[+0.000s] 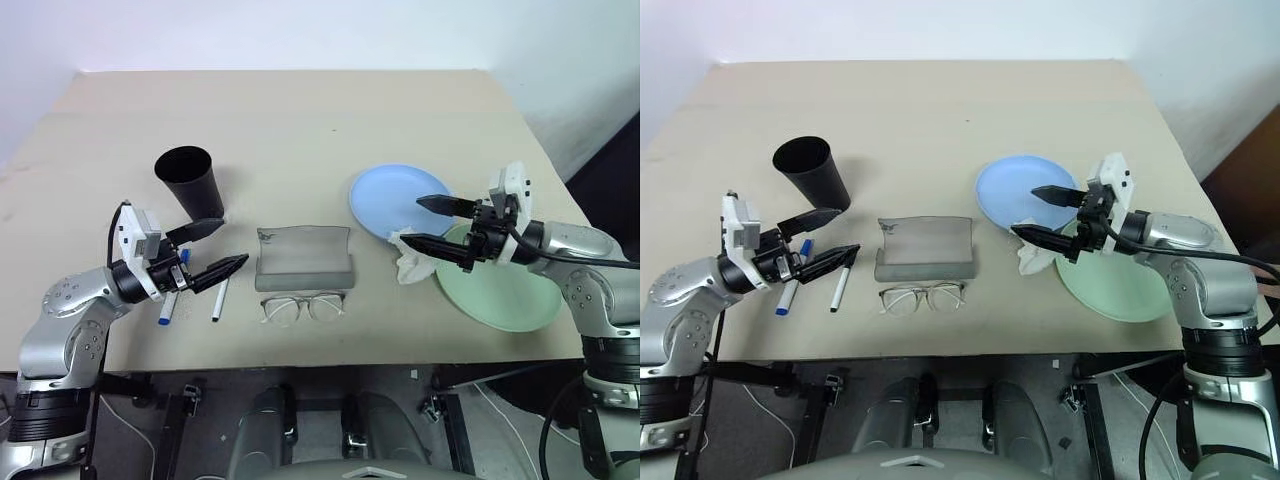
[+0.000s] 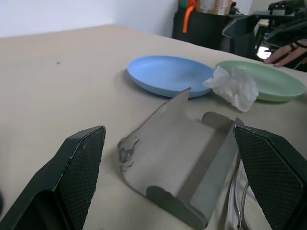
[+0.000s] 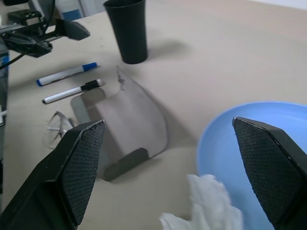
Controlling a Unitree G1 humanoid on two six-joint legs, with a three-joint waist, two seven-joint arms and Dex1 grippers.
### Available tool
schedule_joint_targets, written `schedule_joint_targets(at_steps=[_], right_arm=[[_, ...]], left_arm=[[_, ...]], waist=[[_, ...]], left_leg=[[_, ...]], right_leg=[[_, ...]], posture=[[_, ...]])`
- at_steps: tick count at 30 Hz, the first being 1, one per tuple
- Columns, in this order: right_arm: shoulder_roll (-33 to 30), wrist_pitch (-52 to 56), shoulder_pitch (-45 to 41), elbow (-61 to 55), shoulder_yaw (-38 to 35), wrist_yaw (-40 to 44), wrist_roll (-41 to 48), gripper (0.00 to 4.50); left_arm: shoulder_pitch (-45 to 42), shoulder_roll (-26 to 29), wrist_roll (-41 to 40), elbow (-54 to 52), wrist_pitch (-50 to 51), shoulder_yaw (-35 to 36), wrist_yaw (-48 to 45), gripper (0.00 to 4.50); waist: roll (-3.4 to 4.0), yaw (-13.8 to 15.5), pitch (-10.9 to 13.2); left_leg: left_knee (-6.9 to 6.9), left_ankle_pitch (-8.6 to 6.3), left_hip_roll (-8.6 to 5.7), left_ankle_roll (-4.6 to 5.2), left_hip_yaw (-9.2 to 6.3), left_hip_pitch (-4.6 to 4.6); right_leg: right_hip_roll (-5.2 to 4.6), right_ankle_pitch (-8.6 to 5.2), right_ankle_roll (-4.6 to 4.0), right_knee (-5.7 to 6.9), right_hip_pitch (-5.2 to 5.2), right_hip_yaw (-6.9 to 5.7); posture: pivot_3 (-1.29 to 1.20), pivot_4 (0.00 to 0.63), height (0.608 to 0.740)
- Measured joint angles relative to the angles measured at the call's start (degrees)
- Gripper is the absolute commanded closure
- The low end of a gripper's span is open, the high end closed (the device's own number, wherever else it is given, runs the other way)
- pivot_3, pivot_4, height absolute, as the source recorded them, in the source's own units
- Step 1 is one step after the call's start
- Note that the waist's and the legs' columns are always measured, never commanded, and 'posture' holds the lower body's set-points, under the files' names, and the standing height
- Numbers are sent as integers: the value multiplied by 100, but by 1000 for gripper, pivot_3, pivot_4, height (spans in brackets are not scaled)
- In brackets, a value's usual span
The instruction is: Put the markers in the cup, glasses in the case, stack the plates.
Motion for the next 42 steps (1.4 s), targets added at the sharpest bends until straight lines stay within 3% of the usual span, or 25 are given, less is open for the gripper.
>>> schedule_joint_targets(at_steps=[18,26,36,42], right_arm=[[-254,180,369,-7,-231,-174,84,0],[-1301,1621,666,-335,-265,-291,314,0],[-1916,2363,1157,-874,186,-181,278,0],[-1950,2360,1203,-921,594,-271,39,0]], left_arm=[[-410,-218,238,232,-37,-367,-222,30],[-664,-295,368,326,-59,-714,-403,30],[-939,-509,745,858,-439,-1032,-652,30],[-936,-657,973,877,-766,-1121,-665,30]], waist=[[0,10,0],[1,15,0],[2,13,-1],[2,13,-1]], left_leg=[[10,1,-1,2,0,2],[10,0,0,1,0,3],[11,0,0,5,0,1],[18,0,-1,5,0,1]], right_leg=[[0,9,17,2,11,-1],[0,1,2,3,10,-1],[1,8,18,2,8,-1],[1,3,10,2,11,-1]], posture=[[0,150,715],[0,150,715],[0,150,715],[0,150,715]])
